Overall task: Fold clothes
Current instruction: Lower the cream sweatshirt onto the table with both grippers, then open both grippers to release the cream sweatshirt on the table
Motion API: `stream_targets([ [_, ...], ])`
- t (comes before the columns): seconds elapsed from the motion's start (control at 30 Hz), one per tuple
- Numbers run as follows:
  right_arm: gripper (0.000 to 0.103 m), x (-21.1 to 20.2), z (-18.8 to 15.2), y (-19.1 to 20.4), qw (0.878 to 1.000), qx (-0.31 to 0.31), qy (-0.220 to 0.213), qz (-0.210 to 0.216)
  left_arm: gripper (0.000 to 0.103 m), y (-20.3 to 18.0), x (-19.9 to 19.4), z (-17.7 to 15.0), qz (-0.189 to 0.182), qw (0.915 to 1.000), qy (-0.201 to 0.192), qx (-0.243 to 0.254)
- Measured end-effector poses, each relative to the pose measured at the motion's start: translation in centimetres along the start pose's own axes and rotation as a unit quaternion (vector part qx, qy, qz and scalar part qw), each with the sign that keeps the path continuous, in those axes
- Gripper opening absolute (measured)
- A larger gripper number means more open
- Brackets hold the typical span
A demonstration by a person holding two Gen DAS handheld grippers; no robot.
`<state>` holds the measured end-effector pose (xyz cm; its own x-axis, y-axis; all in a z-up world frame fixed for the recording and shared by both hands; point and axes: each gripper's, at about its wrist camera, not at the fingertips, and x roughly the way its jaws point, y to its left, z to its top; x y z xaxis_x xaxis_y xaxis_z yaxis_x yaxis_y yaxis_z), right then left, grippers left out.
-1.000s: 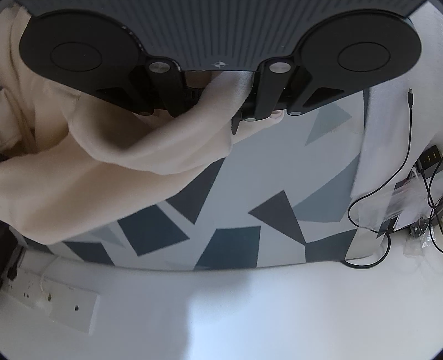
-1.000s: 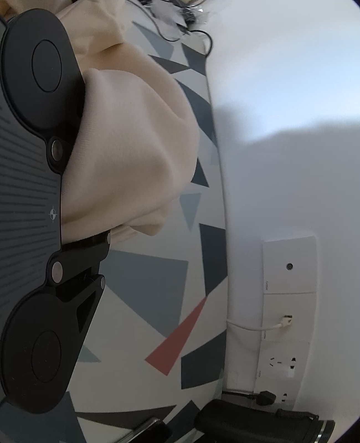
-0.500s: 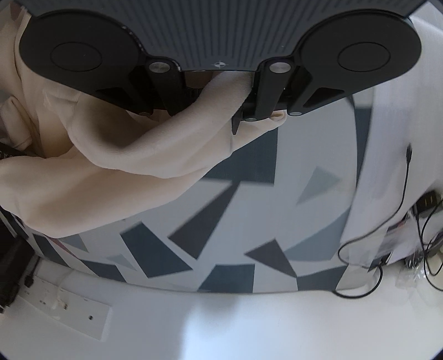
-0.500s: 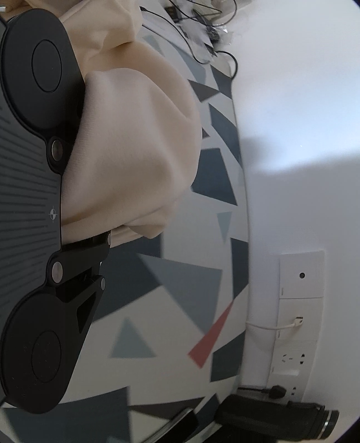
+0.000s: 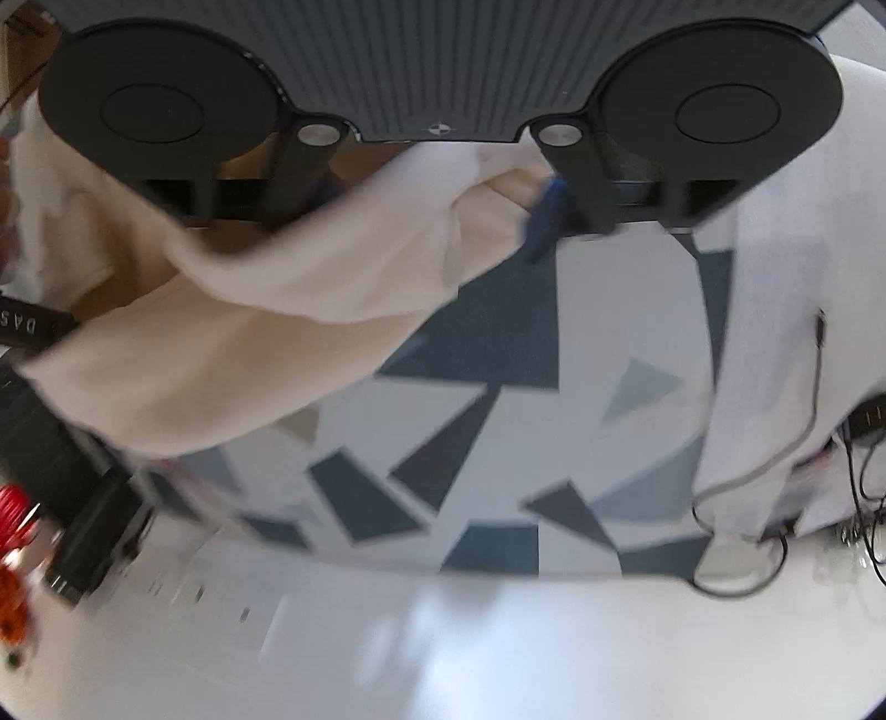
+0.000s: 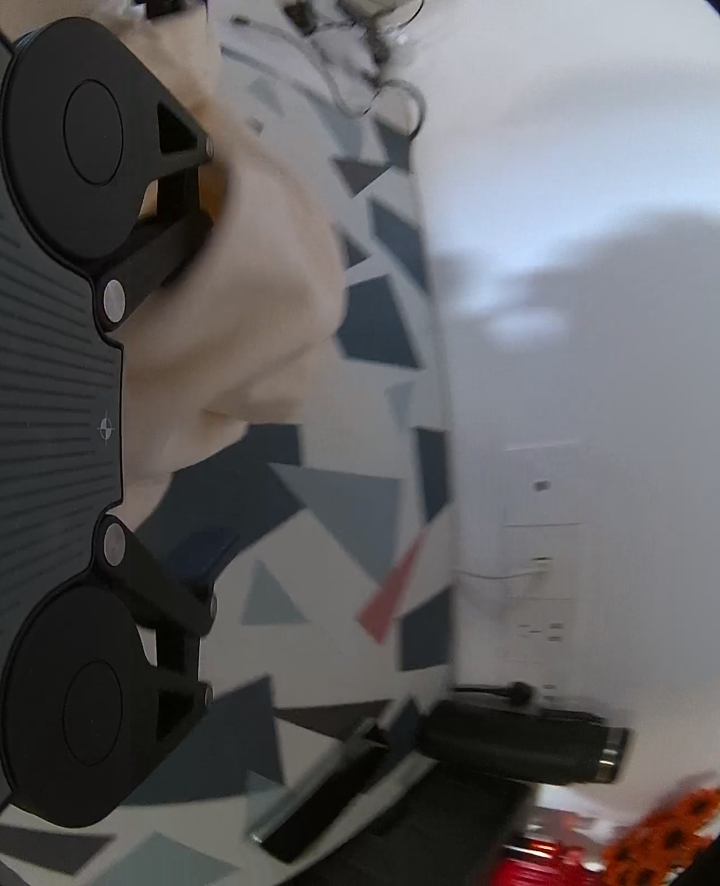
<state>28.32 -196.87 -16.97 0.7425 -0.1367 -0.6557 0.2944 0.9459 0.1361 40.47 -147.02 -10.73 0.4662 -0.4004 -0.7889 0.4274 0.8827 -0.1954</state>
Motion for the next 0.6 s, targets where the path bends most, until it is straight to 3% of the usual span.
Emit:
stream_targets([
  [0.07, 0.094, -1.9, -0.3, -0.4, 1.000, 0.008, -0.008, -0.003, 0.077, 0.9, -1.6, 0.1, -0.022, 0.9997, -0.008, 0.000],
  [0.2, 0.095, -6.4, -1.5, -1.9, 0.998, 0.043, -0.037, -0.014, 0.081, 2.9, -4.7, -0.5, -0.057, 0.9983, -0.010, -0.010],
  [0.33, 0.093, -10.0, -4.4, -3.3, 0.994, 0.085, -0.049, -0.046, 0.088, 3.5, -6.3, -3.0, -0.091, 0.9957, 0.018, -0.007],
  [0.4, 0.091, -10.6, -6.2, -3.3, 0.995, 0.092, -0.026, -0.038, 0.088, 3.1, -6.4, -4.3, -0.093, 0.9951, 0.034, -0.003],
  [0.53, 0.069, -10.5, -9.9, -2.0, 0.997, 0.062, 0.028, -0.034, 0.090, 0.9, -6.0, -6.1, -0.075, 0.9958, 0.042, 0.032],
  [0.6, 0.069, -10.0, -11.3, -1.3, 0.997, 0.061, 0.043, -0.031, 0.092, 0.2, -5.6, -6.4, -0.067, 0.9957, 0.045, 0.045],
])
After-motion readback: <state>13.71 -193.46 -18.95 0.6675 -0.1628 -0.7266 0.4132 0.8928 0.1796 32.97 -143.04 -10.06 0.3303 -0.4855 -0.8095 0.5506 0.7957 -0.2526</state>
